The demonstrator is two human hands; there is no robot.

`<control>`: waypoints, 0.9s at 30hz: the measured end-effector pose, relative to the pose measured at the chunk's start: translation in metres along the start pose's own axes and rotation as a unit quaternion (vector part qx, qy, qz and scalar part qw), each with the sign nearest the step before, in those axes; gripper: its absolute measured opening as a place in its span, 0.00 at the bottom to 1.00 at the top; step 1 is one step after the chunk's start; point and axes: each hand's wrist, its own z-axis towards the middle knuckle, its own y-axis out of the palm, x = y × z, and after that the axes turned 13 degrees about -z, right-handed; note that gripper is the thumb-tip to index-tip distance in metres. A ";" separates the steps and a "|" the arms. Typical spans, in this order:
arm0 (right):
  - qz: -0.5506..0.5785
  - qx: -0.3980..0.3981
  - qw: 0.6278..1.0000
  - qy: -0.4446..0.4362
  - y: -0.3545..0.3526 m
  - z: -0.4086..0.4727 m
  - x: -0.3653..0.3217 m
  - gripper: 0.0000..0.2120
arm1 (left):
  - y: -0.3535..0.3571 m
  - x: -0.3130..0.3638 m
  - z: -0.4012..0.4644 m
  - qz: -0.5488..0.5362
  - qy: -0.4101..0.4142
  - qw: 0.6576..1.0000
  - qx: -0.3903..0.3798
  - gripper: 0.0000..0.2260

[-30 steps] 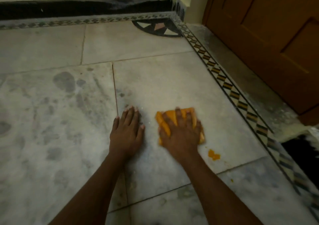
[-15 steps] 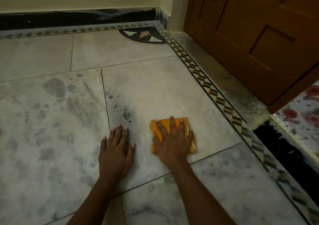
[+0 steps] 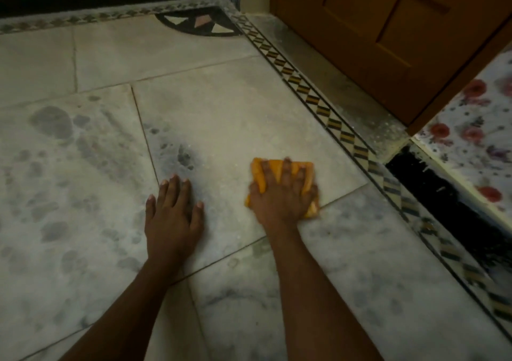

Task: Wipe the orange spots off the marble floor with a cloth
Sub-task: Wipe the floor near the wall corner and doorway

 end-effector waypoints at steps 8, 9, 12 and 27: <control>-0.020 0.087 0.992 0.089 0.022 -0.075 0.090 0.31 | -0.001 0.006 -0.026 -0.003 0.012 1.000 -0.006 0.34; -0.017 0.053 0.991 0.120 0.015 -0.061 0.090 0.31 | -0.001 0.005 -0.028 0.004 0.013 1.000 -0.006 0.34; 0.038 0.012 0.986 0.163 0.011 -0.045 0.067 0.31 | 0.000 0.001 -0.032 0.004 0.009 1.000 -0.009 0.34; 0.035 0.007 0.985 0.169 0.007 0.000 0.026 0.32 | -0.019 -0.011 -0.089 0.031 -0.003 1.000 0.001 0.30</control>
